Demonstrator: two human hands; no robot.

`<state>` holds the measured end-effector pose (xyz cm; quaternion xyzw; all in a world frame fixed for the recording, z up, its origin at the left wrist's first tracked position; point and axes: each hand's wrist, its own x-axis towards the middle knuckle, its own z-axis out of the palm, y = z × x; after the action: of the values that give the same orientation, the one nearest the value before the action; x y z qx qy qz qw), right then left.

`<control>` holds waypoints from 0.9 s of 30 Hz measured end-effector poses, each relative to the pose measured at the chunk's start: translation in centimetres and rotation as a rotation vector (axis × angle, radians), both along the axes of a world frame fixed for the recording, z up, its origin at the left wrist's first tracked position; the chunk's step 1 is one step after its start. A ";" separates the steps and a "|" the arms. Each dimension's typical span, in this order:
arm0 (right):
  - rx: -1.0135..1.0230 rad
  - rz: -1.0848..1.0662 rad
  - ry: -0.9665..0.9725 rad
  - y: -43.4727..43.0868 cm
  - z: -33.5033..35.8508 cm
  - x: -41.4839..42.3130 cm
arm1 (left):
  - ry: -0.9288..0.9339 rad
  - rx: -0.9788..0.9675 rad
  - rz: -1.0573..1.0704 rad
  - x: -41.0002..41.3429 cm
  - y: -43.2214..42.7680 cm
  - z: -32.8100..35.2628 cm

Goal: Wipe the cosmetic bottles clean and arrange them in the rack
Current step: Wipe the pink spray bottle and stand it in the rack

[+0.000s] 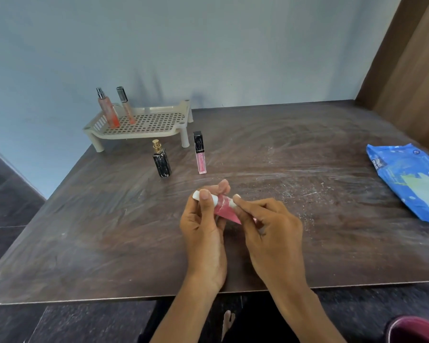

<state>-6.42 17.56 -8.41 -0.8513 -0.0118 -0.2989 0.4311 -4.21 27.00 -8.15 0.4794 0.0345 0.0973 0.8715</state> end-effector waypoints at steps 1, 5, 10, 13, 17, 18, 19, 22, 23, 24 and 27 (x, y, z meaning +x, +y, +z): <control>-0.004 -0.025 0.007 -0.2 -0.2 -0.1 | -0.002 -0.015 0.012 -0.1 -0.1 0.0; 0.013 -0.122 0.013 0.2 -0.5 -0.1 | -0.001 -0.022 0.039 -0.4 -0.3 0.1; 0.047 0.018 0.032 3.8 0.4 -0.3 | 0.080 -0.094 0.040 -0.4 0.2 -0.2; -0.095 -0.151 -0.022 2.0 -0.8 -0.2 | 0.061 -0.129 0.045 -0.3 0.1 -0.2; -0.143 -0.213 -0.025 2.0 -0.8 -0.1 | 0.005 -0.062 0.058 -0.4 -0.1 -0.6; -0.153 -0.199 -0.031 2.4 -0.5 -0.1 | -0.008 -0.046 0.068 -0.4 0.0 -0.7; -0.163 -0.174 -0.035 2.7 -0.4 0.0 | -0.020 -0.032 0.082 -0.4 0.1 -0.8; -0.170 -0.131 -0.031 2.0 -0.9 -0.1 | -0.033 0.008 0.112 -0.6 0.0 -0.8; -0.162 -0.141 -0.012 1.4 -1.2 -0.1 | -0.039 0.014 0.112 -0.6 -0.1 -0.7; -0.155 -0.163 0.013 0.8 -1.3 0.0 | -0.052 0.017 0.110 -0.7 -0.1 -0.7; -0.145 -0.207 0.060 0.5 -1.0 0.2 | -0.078 0.037 0.108 -0.7 -0.2 -0.6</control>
<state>-6.17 18.02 -9.41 -0.8855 0.0672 -0.3145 0.3353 -4.91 26.76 -8.77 0.4888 0.0247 0.1633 0.8566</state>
